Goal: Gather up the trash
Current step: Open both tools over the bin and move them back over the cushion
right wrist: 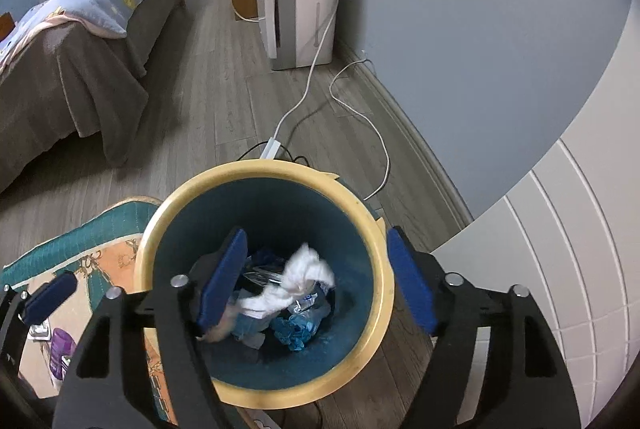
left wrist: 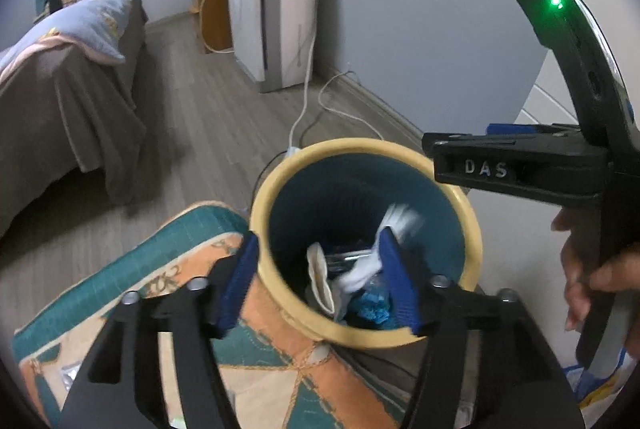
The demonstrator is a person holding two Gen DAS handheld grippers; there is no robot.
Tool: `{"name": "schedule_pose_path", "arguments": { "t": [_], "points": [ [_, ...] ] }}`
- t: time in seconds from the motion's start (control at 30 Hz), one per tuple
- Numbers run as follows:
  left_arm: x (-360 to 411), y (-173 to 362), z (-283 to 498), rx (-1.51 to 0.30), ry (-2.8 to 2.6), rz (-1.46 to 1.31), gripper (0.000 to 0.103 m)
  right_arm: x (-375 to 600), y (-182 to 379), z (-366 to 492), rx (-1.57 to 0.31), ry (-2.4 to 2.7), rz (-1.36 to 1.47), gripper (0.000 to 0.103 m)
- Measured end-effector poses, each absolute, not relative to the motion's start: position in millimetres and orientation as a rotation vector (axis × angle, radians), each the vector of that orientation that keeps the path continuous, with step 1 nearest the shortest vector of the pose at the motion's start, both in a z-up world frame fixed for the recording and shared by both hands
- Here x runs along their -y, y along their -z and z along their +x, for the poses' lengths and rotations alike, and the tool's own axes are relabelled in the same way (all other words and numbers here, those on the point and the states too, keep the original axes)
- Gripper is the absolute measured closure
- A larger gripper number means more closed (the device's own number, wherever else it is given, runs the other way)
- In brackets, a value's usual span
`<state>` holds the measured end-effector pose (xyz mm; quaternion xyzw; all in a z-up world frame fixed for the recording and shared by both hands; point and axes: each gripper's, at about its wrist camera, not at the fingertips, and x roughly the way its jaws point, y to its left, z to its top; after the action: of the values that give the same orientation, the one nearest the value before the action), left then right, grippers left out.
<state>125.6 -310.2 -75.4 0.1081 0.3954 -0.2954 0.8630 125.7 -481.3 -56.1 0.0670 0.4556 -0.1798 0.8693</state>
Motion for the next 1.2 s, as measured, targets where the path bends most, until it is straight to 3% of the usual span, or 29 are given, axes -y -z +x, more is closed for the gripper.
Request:
{"name": "schedule_pose_path", "arguments": {
  "t": [0.1,0.17,0.63,0.83,1.2],
  "points": [
    [291.2,73.8,117.6,-0.811,0.596,0.236,0.012,473.0,51.5,127.0,-0.940,0.351,0.131,0.008],
    [274.4,71.0,114.3,-0.806,0.558,0.246,0.010,465.2,45.8,127.5,-0.929,0.337,0.120,0.006],
    [103.5,27.4,83.2,-0.787,0.259,0.226,0.006,352.7,11.4,130.6,-0.920,0.140,0.109,0.006],
    [34.5,32.6,63.0,-0.816,0.134,0.130,0.005,299.6,6.3,123.9,-0.931,0.076,0.069,0.006],
    [-9.7,45.3,66.0,-0.847,0.086,0.051,0.005,220.4,30.5,123.7,-1.026,-0.054,0.022,0.006]
  ]
}}
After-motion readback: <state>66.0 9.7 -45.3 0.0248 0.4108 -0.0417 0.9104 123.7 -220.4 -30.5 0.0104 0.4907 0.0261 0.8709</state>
